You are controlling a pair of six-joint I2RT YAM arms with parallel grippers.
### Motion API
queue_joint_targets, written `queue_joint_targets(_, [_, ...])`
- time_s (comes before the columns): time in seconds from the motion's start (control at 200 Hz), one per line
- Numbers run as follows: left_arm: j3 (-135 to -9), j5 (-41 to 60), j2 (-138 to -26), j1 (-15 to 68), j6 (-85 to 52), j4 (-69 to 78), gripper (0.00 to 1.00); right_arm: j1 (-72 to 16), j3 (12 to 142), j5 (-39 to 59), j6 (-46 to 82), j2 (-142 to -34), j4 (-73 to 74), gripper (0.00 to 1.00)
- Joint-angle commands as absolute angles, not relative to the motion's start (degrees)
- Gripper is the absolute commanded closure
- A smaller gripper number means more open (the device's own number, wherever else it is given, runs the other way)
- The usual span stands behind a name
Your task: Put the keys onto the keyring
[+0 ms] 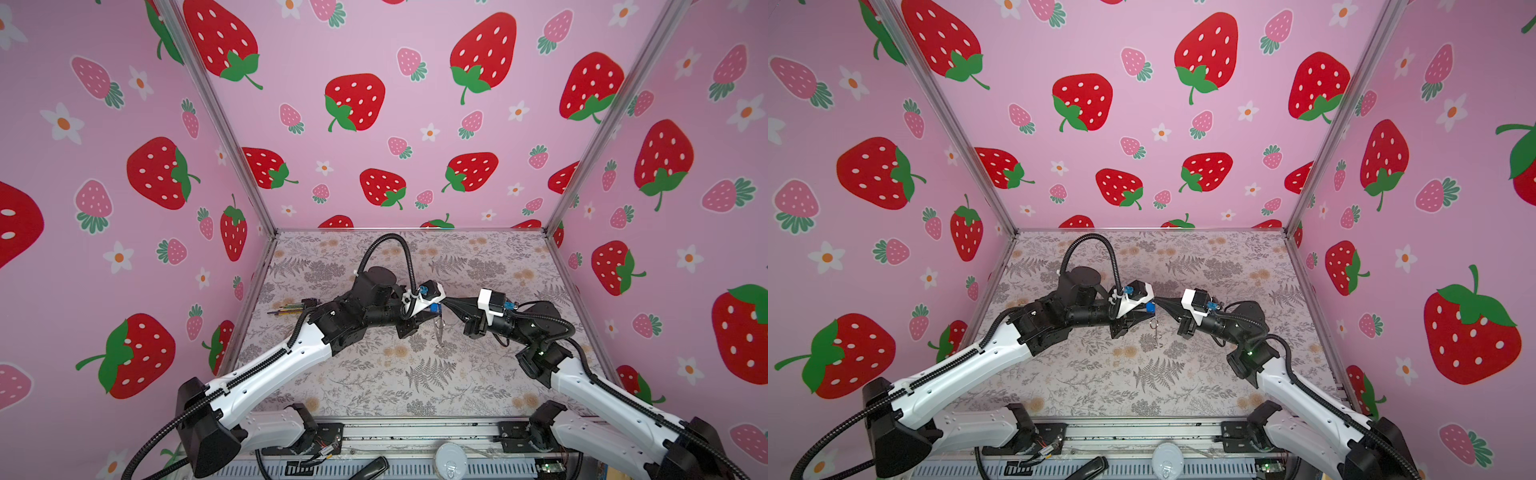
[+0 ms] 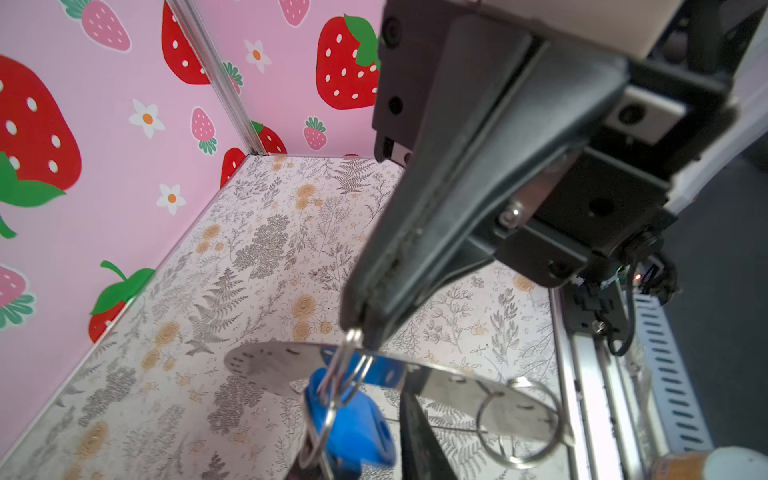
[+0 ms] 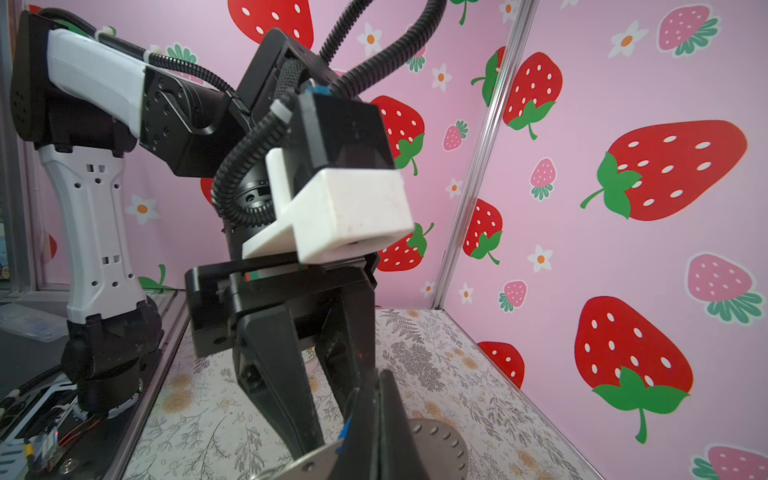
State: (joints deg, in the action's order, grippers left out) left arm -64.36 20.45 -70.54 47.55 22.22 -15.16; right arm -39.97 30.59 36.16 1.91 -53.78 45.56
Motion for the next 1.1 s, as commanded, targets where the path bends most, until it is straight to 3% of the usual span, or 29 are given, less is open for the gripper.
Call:
queue_joint_targets(0.0, [-66.0, 17.57, -71.54, 48.54, 24.22, -16.52, 0.83, -39.99, 29.92, 33.4, 4.31, -52.64, 49.8, 1.0])
queue_joint_targets(0.14, [-67.24, 12.82, -72.7, 50.38, 24.59, -15.48, 0.93, -39.99, 29.59, 30.8, 6.3, -52.78, 50.2, 1.0])
queue_joint_targets(0.16, [-67.44, 11.82, -72.88, 50.62, 24.79, -15.42, 1.0, -39.99, 29.52, 30.36, 6.56, -52.73, 50.3, 1.0])
queue_joint_targets(0.395, [-68.47, 4.57, -74.66, 53.92, 25.92, -13.39, 1.0, -39.97, 27.74, 22.87, 11.04, -52.56, 54.8, 1.0])
queue_joint_targets(0.71, [-68.8, -0.02, -76.09, 56.06, 25.49, -12.75, 1.0, -39.99, 27.01, 20.34, 10.31, -52.56, 55.83, 1.0])
queue_joint_targets(0.755, [-68.95, -1.08, -76.2, 56.09, 25.23, -13.01, 0.83, -39.99, 27.0, 20.69, 10.07, -52.56, 55.68, 1.0])
queue_joint_targets(0.85, [-67.94, -4.23, -74.93, 55.84, 25.92, -12.62, 0.66, -39.99, 26.67, 22.09, 9.68, -52.56, 55.63, 1.0])
queue_joint_targets(1.09, [-65.41, 1.0, -67.39, 49.93, 26.21, -12.45, 0.56, -39.99, 26.6, 27.32, 8.55, -51.29, 56.08, 1.0])
